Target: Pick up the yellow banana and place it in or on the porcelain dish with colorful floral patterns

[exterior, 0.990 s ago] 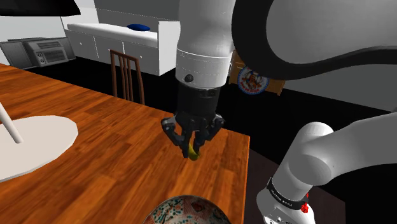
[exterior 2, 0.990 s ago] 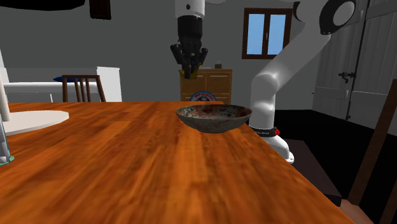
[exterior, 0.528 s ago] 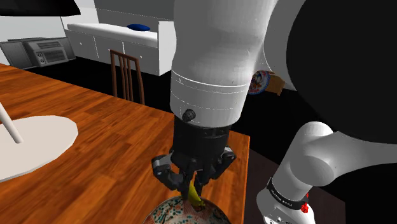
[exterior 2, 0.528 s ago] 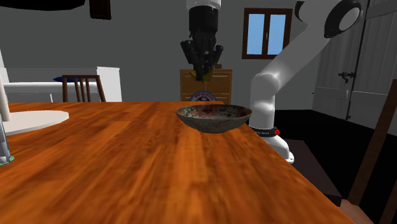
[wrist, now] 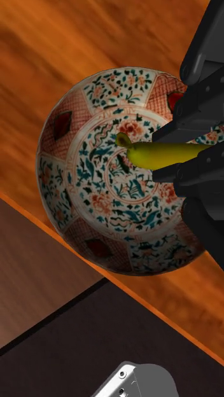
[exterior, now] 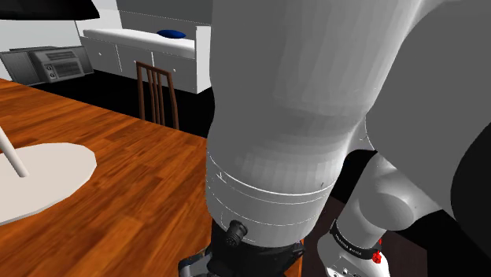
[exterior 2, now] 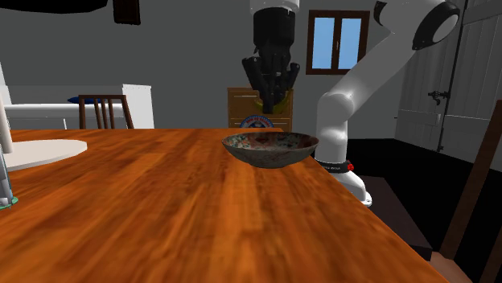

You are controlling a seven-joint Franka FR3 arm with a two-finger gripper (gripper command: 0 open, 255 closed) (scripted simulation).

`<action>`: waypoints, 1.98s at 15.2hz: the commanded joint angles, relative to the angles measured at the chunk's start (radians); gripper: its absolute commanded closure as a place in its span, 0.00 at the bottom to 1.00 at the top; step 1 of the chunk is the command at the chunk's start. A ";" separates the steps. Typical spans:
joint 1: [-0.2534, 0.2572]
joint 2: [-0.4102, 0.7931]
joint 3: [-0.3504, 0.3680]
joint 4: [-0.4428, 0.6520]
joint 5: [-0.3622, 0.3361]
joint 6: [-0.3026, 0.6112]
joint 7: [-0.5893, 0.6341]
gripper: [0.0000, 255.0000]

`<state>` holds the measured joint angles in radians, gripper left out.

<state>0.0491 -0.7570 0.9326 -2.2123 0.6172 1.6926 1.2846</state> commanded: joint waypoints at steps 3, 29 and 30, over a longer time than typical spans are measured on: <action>0.002 -0.002 0.027 -0.043 0.019 0.046 -0.006 1.00; 0.002 -0.002 -0.005 0.001 -0.002 -0.005 -0.001 0.00; 0.002 -0.002 -0.005 0.001 -0.002 -0.005 0.000 0.00</action>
<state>0.0517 -0.7594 0.9273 -2.2132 0.6163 1.6895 1.2835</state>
